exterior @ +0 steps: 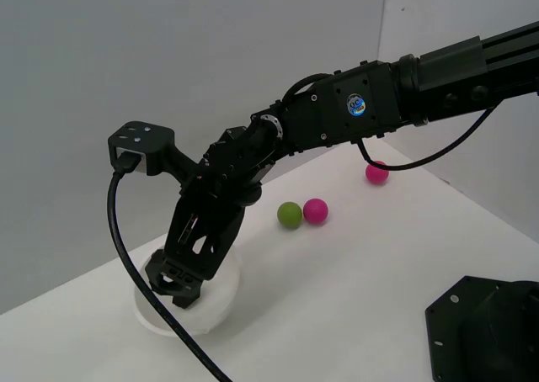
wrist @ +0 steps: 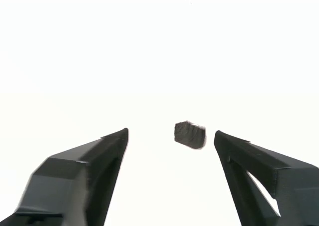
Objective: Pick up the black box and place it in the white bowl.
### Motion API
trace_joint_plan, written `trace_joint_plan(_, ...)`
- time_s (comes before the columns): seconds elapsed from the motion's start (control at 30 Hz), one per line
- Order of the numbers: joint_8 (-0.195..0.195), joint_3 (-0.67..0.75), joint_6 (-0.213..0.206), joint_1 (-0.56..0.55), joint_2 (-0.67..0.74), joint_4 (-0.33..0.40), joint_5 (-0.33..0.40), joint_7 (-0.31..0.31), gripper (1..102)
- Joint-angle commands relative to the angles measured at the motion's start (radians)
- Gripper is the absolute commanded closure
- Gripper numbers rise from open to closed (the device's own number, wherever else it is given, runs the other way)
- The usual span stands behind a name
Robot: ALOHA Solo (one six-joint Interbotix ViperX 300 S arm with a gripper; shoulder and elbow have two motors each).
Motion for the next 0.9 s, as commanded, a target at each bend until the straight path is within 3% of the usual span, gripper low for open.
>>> trace_joint_plan(0.0, 0.006, 0.031, -0.012, -0.006, 0.025, -0.020, -0.031, -0.005, 3)
trace_joint_plan(0.87, 0.008, 0.043, -0.012, 0.014, 0.035, -0.021, -0.031, 0.011, 3)
